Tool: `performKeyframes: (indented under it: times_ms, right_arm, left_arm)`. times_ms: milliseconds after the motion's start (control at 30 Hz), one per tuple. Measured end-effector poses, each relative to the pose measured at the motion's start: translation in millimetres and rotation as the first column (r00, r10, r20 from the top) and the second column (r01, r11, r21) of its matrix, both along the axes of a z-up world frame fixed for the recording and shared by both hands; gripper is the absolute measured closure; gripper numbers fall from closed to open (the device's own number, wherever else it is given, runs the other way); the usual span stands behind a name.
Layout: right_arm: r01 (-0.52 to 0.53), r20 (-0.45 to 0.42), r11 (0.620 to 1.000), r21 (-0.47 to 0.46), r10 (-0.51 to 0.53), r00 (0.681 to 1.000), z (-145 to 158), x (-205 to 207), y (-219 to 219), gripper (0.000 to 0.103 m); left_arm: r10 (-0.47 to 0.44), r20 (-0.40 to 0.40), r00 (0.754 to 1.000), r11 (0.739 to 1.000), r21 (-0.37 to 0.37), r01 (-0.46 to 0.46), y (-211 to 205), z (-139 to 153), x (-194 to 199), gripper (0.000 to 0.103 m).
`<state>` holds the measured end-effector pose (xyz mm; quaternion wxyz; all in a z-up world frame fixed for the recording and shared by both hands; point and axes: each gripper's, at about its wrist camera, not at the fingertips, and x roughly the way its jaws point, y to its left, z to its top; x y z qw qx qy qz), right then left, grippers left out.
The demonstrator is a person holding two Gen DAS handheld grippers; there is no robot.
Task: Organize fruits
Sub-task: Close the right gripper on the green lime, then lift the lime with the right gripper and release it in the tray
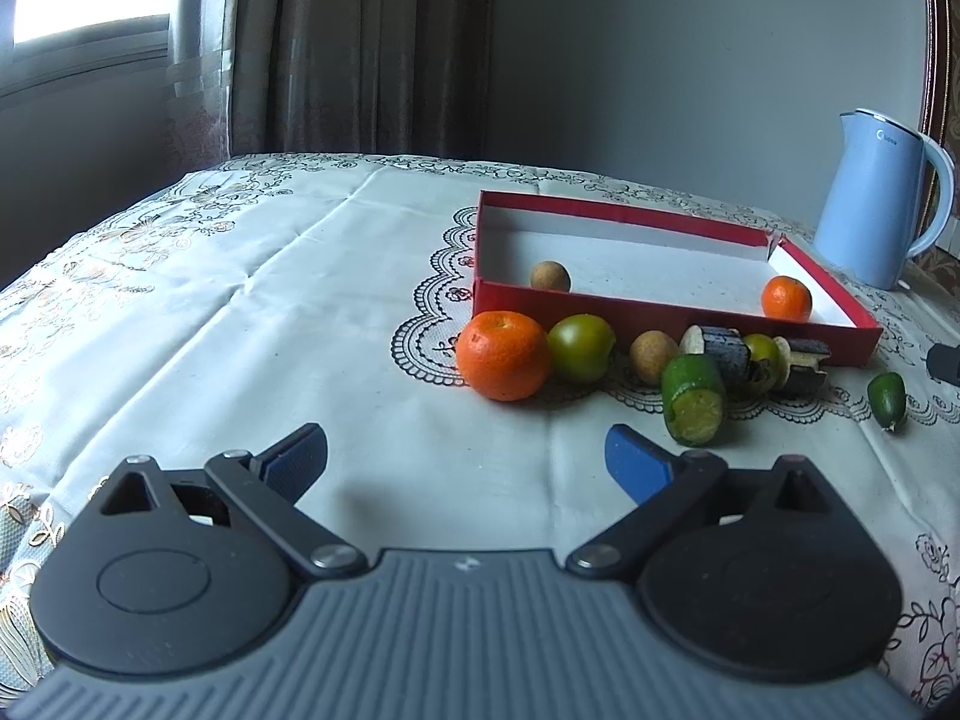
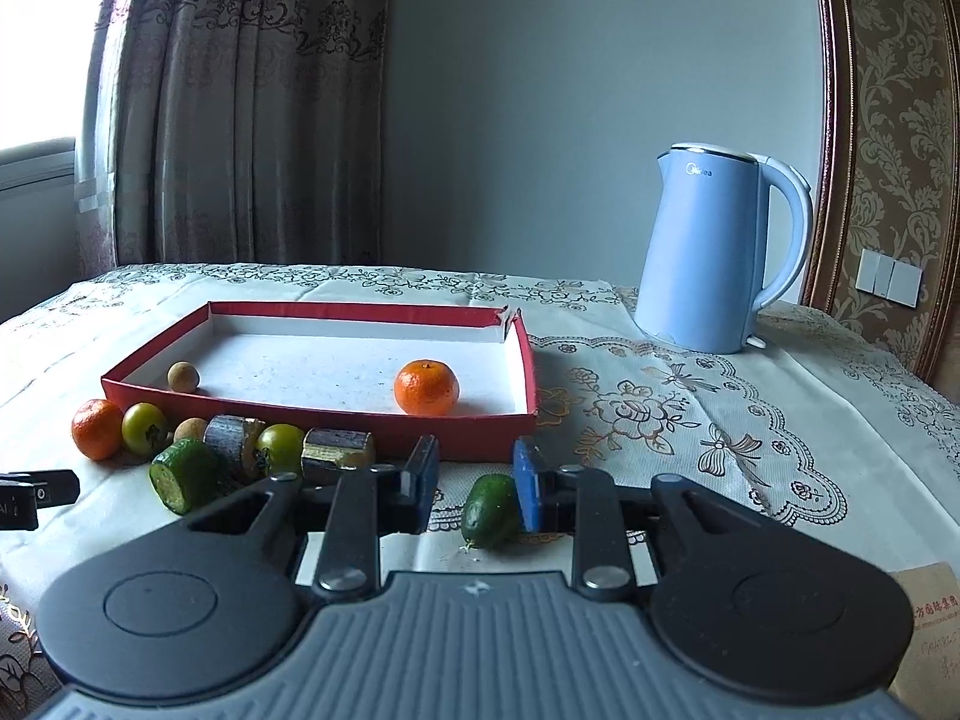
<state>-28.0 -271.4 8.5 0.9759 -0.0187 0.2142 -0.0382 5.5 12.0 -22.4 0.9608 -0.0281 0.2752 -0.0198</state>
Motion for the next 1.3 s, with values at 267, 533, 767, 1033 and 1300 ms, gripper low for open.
performKeyframes:
  times_ms: [267,533,767,1033,1300]
  right_arm:
    - [0.015,-0.044,1.000,-0.003,-0.015,0.999,-6,11,-12,0.076]
    - [-0.014,-0.095,1.000,0.006,0.015,0.995,-15,25,-11,0.076]
    - [-0.004,-0.147,1.000,0.021,0.007,0.989,-28,41,-14,0.077]
    - [-0.014,-0.159,0.999,0.030,0.019,0.987,-28,46,-18,0.078]
    - [-0.025,-0.133,0.999,0.034,0.030,0.991,-23,42,-17,0.078]
  left_arm:
    - [0.003,0.005,1.000,1.000,-0.005,-0.003,1,0,-1,0.005]
    - [0.000,0.005,1.000,1.000,-0.021,0.000,4,0,0,0.005]
    - [-0.004,0.002,1.000,0.999,-0.033,0.004,5,0,0,0.005]
    - [-0.008,0.000,1.000,0.999,-0.035,0.008,4,-1,1,0.005]
    - [-0.007,0.001,1.000,0.999,-0.034,0.007,4,-1,1,0.005]
